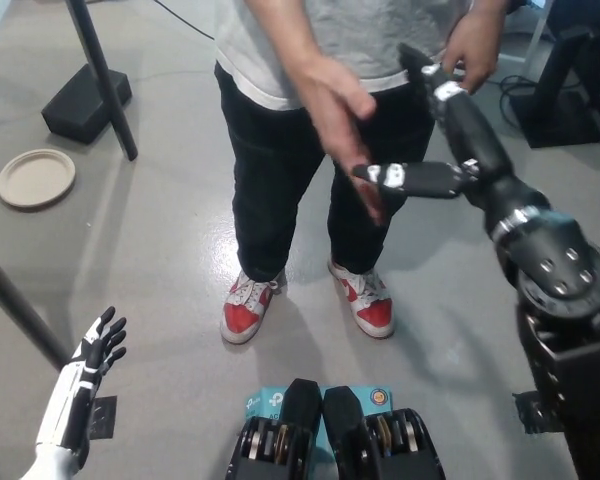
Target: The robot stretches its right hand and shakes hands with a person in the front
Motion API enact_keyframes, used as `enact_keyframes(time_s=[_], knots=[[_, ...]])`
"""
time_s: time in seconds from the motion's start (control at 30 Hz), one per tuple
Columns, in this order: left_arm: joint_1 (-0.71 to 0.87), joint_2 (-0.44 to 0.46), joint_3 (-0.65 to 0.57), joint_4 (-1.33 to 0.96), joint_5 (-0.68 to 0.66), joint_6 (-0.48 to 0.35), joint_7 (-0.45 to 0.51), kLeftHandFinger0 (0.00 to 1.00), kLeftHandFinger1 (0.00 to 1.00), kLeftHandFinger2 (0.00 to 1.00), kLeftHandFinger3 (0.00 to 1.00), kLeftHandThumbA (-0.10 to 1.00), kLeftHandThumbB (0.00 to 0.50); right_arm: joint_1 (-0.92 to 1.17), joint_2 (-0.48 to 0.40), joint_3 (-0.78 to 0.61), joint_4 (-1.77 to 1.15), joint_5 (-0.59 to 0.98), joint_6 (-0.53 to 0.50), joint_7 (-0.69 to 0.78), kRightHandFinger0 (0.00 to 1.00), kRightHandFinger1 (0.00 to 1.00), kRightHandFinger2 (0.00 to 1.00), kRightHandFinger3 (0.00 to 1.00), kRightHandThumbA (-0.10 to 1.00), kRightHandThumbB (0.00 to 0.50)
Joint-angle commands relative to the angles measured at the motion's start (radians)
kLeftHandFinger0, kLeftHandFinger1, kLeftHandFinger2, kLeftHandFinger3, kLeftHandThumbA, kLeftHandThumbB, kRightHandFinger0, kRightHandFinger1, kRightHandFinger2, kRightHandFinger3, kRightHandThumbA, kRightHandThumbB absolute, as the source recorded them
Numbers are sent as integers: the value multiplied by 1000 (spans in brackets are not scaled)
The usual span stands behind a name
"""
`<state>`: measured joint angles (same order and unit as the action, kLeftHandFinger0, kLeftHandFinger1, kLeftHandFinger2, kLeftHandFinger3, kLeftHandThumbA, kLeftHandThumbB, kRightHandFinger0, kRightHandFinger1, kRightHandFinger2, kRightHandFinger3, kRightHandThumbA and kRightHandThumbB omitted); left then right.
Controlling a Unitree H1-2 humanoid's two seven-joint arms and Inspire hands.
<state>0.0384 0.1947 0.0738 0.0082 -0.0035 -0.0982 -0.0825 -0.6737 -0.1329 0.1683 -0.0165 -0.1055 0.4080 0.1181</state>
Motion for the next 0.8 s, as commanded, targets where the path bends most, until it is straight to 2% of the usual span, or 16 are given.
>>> enact_keyframes(time_s=[0.0,0.17,0.23,0.47,0.53,0.57,0.6,0.63,0.67,0.7,0.73,0.77], knots=[[-15,17,2,-35,-9,-26,-11,1000,1000,1000,1000,1000,177,-100,19,25,67,-30,55,19,1000,1000,1000,1000,1000,375],[-22,21,-1,-38,3,-13,-9,1000,1000,1000,1000,1000,215,-154,37,54,188,-40,23,24,1000,1000,1000,1000,1000,374],[-26,24,-2,-31,5,-27,-9,1000,1000,1000,1000,1000,196,-177,40,71,246,-57,-3,24,1000,1000,1000,1000,1000,352],[-26,26,-5,-42,0,-15,-13,1000,1000,1000,1000,1000,203,-249,53,111,413,-94,-35,7,1000,1000,1000,1000,1000,353],[-27,25,-4,-43,-4,-15,-13,1000,1000,1000,1000,1000,196,-267,56,121,453,-112,-38,-1,1000,1000,1000,1000,1000,328],[-28,26,-5,-42,-1,-15,-12,1000,1000,1000,1000,1000,200,-274,56,126,468,-120,-40,-4,1000,1000,1000,1000,985,335],[-31,25,-4,-41,0,-14,-10,1000,1000,1000,1000,1000,202,-284,59,128,490,-127,-41,-11,1000,1000,1000,1000,864,335],[-33,25,-4,-39,2,-14,-9,1000,1000,1000,1000,1000,204,-291,64,125,508,-128,-41,-18,1000,1000,1000,1000,817,342],[-33,27,-4,-40,4,-11,-9,1000,1000,1000,1000,1000,203,-298,72,119,527,-127,-42,-30,1000,1000,1000,1000,688,326],[-35,29,-4,-37,1,-12,-12,1000,1000,1000,1000,1000,194,-298,78,113,550,-132,-75,-57,1000,1000,1000,1000,447,263],[-37,30,-5,-35,2,-15,-13,1000,1000,1000,1000,1000,194,-299,86,104,563,-136,-87,-81,1000,1000,1000,1000,260,231],[-40,32,-5,-33,1,-14,-16,1000,1000,1000,1000,1000,208,-297,93,96,575,-143,-110,-107,1000,1000,1000,1000,14,182]])
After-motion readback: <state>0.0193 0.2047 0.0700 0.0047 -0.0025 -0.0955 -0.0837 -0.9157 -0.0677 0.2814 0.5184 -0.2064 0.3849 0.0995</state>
